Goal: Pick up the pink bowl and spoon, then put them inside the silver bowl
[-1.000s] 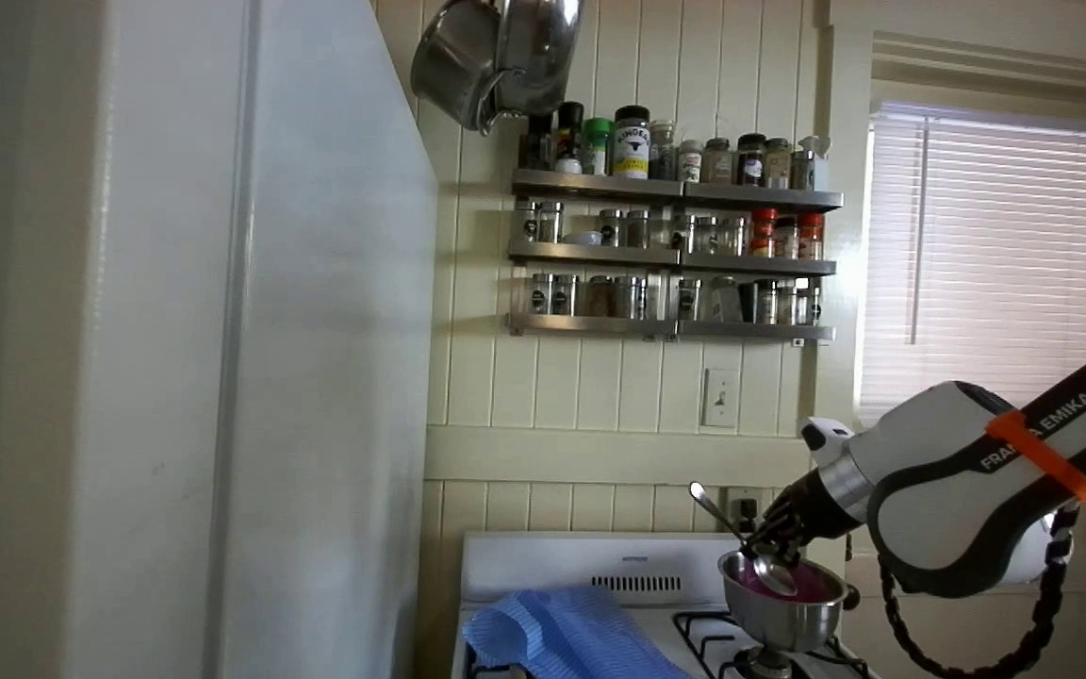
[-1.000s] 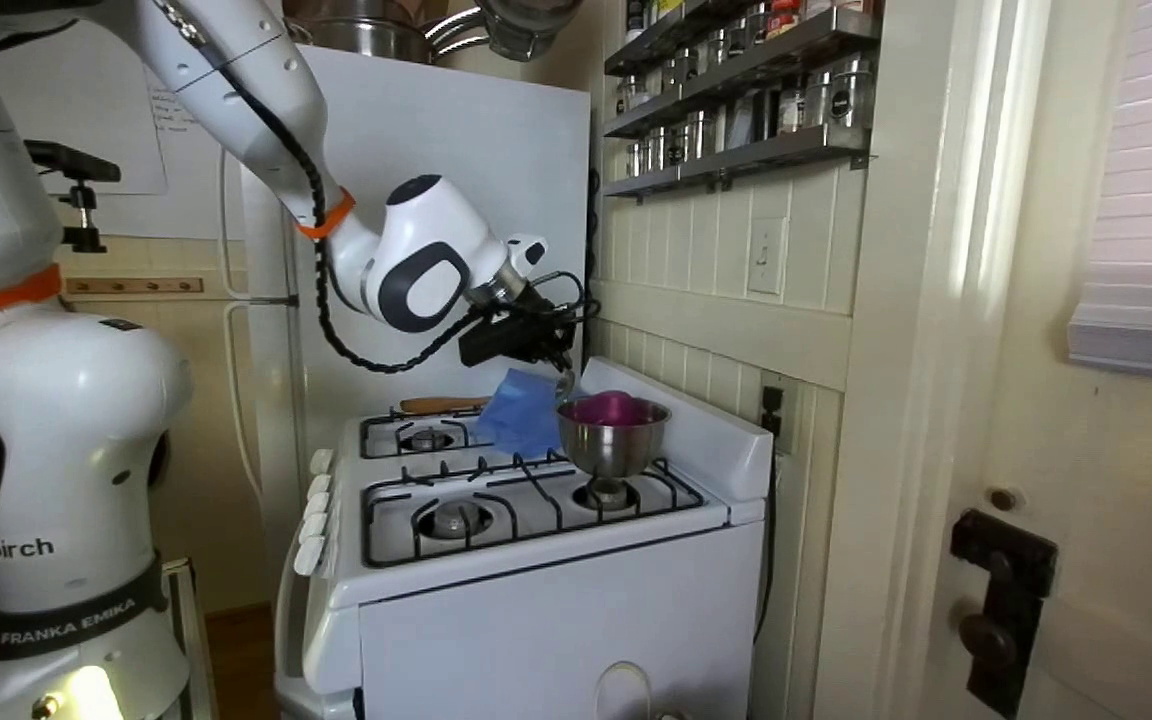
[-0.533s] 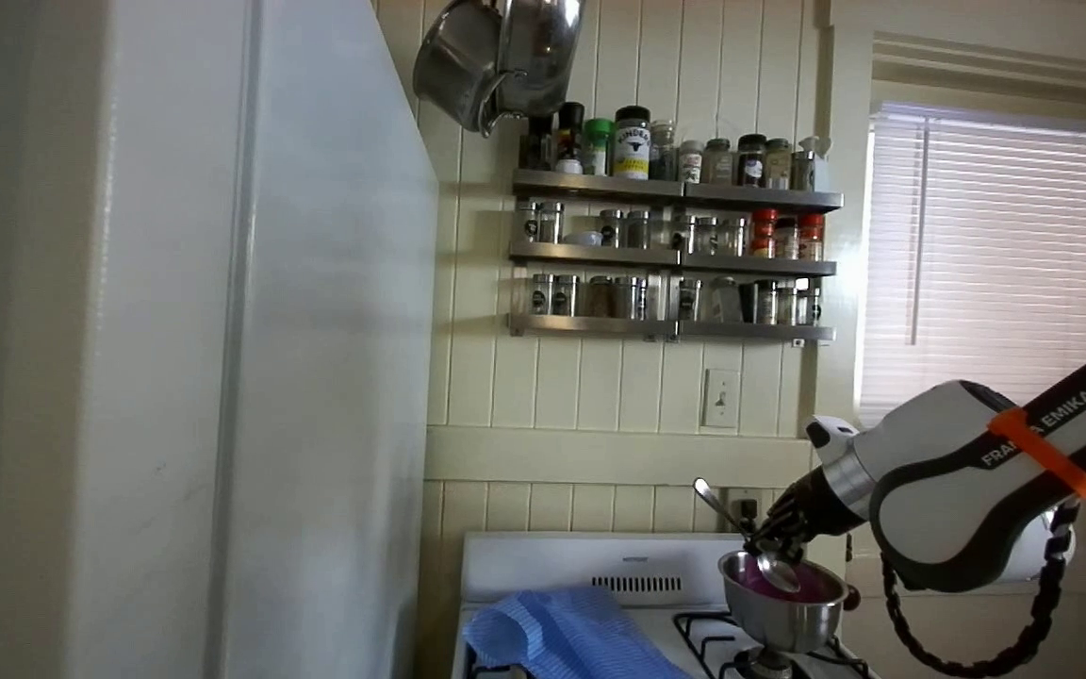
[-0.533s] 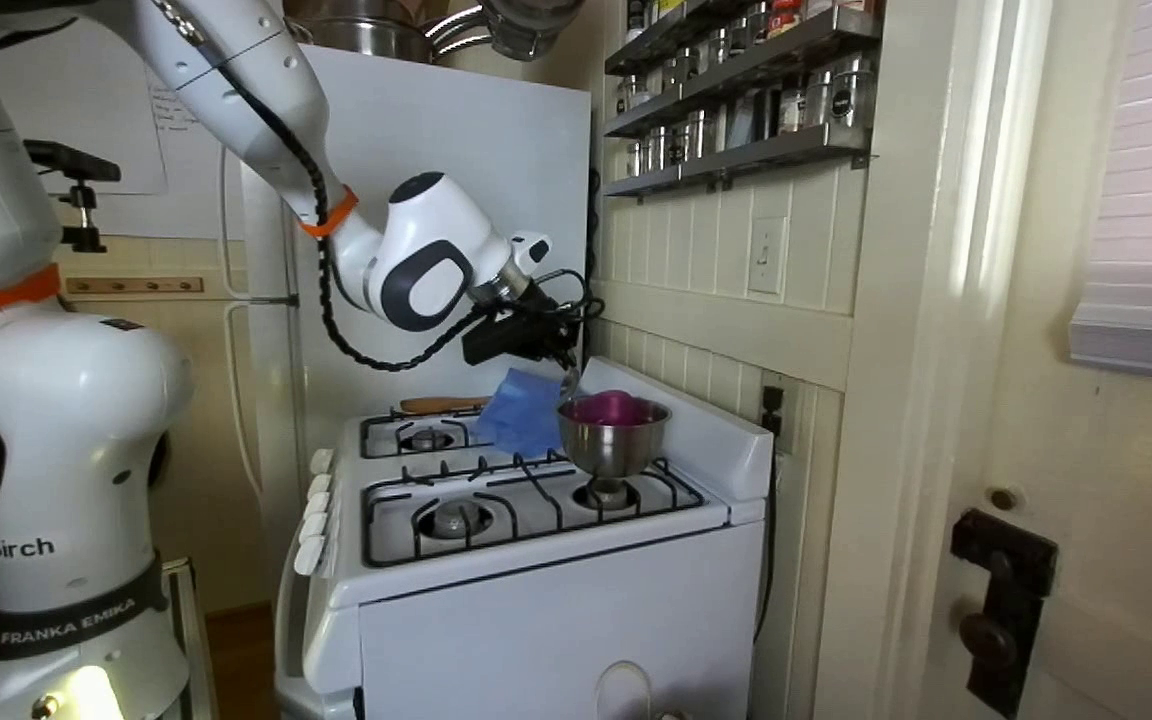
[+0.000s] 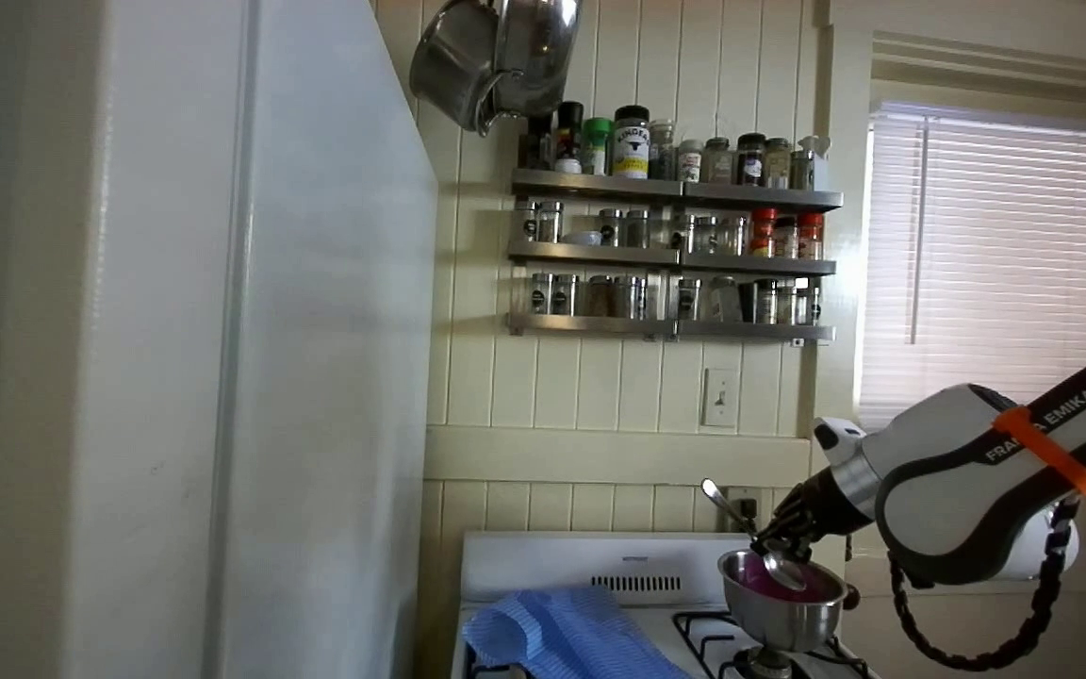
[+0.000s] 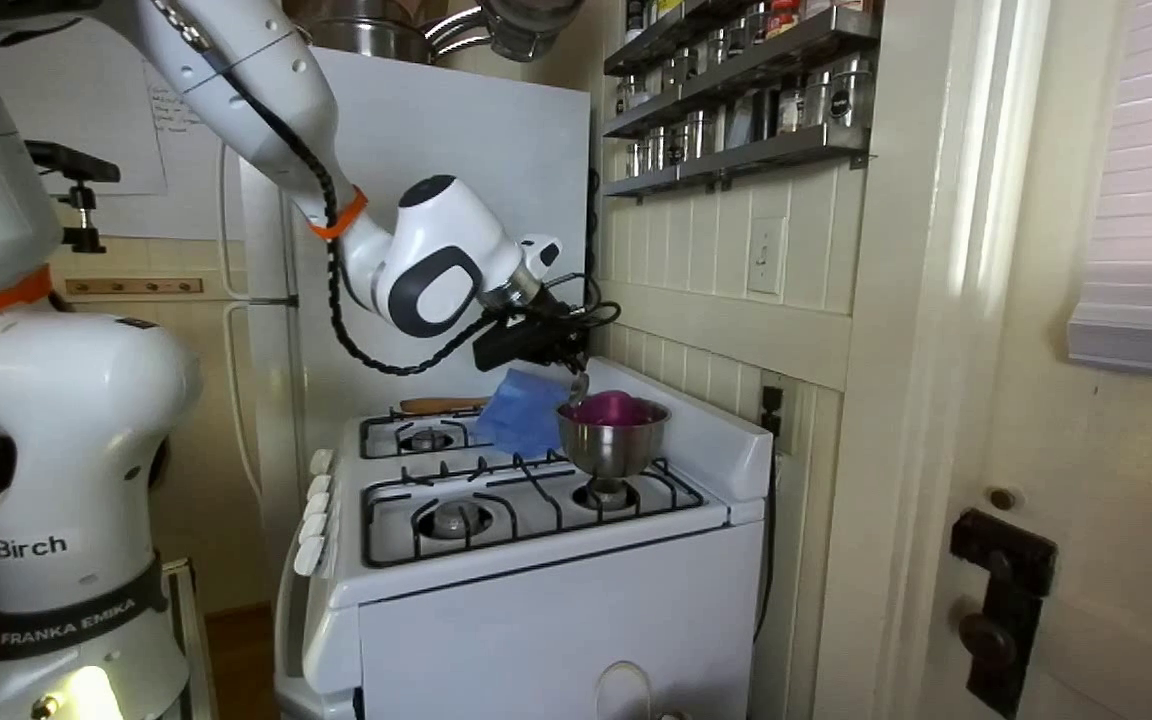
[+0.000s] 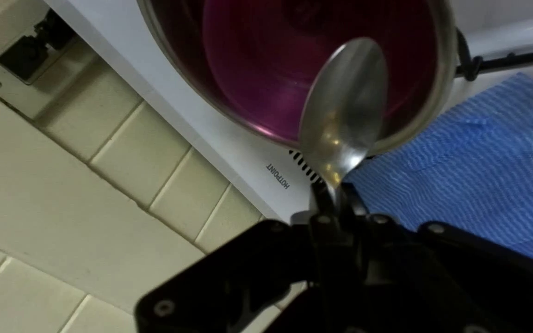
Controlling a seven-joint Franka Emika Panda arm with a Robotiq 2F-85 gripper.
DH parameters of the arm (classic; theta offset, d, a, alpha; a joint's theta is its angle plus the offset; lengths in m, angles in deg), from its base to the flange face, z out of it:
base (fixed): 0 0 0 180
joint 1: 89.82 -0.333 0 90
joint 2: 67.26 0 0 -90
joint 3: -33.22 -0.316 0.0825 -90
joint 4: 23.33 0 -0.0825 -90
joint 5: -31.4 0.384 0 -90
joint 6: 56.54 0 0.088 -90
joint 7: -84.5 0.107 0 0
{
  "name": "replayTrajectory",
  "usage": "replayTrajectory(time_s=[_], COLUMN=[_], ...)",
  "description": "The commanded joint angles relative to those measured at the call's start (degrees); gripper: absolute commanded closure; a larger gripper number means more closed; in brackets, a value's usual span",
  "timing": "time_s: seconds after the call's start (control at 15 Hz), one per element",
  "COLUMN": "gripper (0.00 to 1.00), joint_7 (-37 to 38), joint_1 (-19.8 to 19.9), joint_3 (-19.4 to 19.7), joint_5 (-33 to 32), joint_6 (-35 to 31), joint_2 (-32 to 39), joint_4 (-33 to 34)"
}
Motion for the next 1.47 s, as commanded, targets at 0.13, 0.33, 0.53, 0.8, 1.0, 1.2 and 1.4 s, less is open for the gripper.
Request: replayTrajectory(time_s=[0.13,0.33,0.53,0.8,1.0,1.2,1.4], gripper=[0.98,0.98,0.98,0.98,0.98,0.98,0.73], joint_7=[-7.2,-10.2,-12.8,-15.8,-14.4,-14.2,-14.4], joint_1=[-12.3,-19.0,-26.0,-34.4,-37.3,-37.8,-36.2], joint_3=[14.9,22.9,30.1,37.7,40.3,41.3,40.5], joint_5=[-2.3,-2.1,-1.9,-2.0,-3.9,-4.5,-5.5], joint_6=[0.4,1.3,2.0,3.7,6.1,6.9,8.1], joint_2=[-5.4,-7.8,-9.6,-12.0,-12.3,-11.4,-9.6], joint_4=[1.3,2.5,4.5,7.7,9.5,9.3,7.8])
